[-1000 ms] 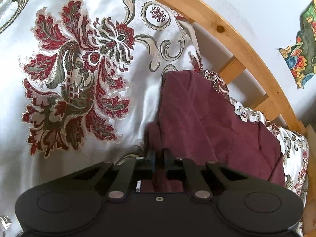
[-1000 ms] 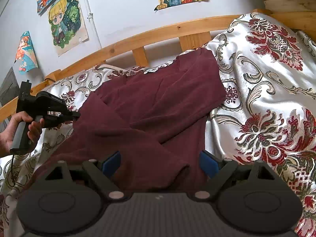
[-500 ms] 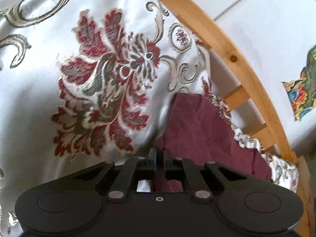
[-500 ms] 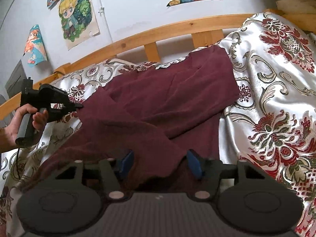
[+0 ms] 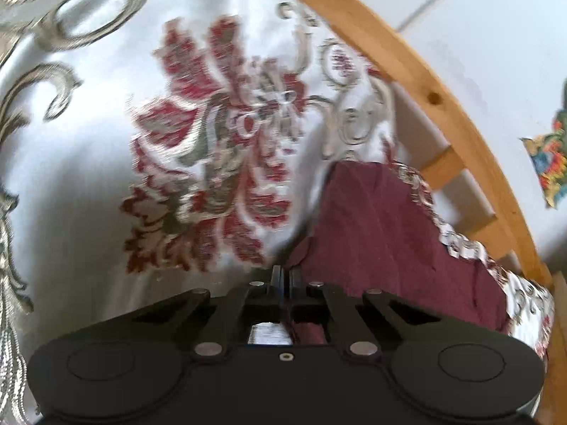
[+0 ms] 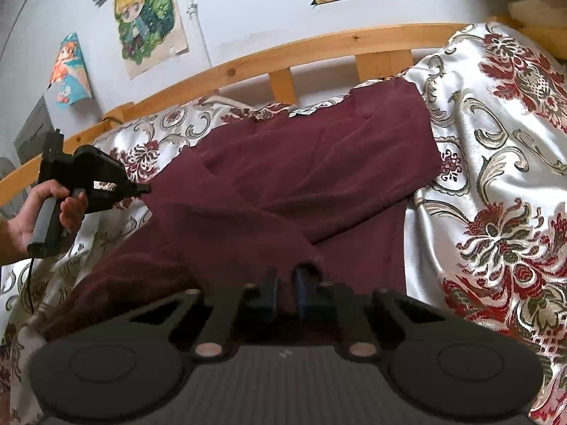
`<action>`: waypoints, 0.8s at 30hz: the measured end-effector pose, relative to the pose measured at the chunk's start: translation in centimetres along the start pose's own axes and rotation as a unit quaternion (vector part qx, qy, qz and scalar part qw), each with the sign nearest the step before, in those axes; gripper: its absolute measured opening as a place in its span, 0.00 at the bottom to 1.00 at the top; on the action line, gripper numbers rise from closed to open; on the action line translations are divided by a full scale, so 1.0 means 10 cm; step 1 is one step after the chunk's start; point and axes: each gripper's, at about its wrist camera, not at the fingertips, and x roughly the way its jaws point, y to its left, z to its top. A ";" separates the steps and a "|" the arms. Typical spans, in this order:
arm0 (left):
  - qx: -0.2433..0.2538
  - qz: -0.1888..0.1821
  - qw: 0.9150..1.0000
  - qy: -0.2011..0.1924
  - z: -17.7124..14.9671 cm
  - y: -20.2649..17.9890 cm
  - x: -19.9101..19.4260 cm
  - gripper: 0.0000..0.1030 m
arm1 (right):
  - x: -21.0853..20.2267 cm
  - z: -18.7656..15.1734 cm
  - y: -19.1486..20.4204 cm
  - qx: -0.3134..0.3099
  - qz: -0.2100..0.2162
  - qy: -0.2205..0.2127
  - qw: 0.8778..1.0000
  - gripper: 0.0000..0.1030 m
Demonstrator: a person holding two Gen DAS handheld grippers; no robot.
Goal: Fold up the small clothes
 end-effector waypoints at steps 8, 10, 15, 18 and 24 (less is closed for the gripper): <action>0.009 0.024 1.000 0.013 -0.06 -0.03 0.00 0.22 | 0.02 -0.02 0.01 -0.013 -0.011 0.014 1.000 0.13; 0.038 0.033 0.999 0.013 -0.09 -0.10 -0.05 0.35 | -0.01 -0.02 0.01 -0.014 -0.015 0.012 1.000 0.16; 0.126 0.054 0.991 -0.007 -0.29 -0.31 -0.35 0.73 | -0.08 -0.01 0.07 -0.042 -0.031 0.001 0.999 0.52; 0.183 0.052 0.982 -0.002 -0.45 -0.40 -0.56 0.84 | -0.14 0.01 0.15 -0.071 -0.043 -0.006 0.997 0.66; 0.274 0.002 0.962 0.011 -0.87 -0.45 -1.12 0.98 | -0.36 0.13 0.30 -0.114 -0.038 0.004 0.993 0.96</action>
